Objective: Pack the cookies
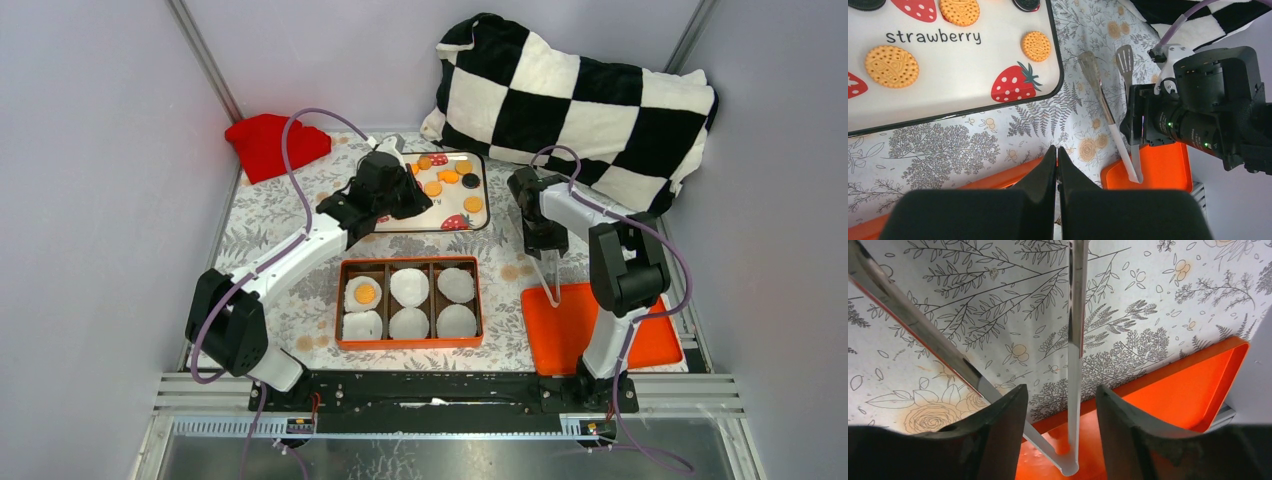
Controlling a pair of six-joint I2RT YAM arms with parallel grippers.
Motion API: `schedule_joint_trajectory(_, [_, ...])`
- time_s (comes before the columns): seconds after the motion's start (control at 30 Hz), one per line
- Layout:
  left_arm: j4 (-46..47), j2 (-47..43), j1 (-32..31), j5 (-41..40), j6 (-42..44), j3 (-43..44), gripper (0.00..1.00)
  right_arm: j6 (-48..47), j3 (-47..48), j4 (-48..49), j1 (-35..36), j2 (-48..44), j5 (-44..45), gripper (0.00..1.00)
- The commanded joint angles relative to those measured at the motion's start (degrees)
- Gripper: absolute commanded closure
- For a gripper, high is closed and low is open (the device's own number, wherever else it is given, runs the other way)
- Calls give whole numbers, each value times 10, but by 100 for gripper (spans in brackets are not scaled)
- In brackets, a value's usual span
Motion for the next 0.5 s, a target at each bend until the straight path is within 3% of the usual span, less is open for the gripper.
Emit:
schedule_joint_trajectory(0.0, [9,-1,-2,-1,8,-12,96,21,9,5,3,-27,23,34])
schedule_joint_trajectory(0.2, [8,-1,-2,3,6,-9,96,14,4,7,3,-105,-28,16])
schedule_joint_trajectory(0.47, [4,-9,-4,7,2,-12,96,14,-64,28,3,-107,-93,13])
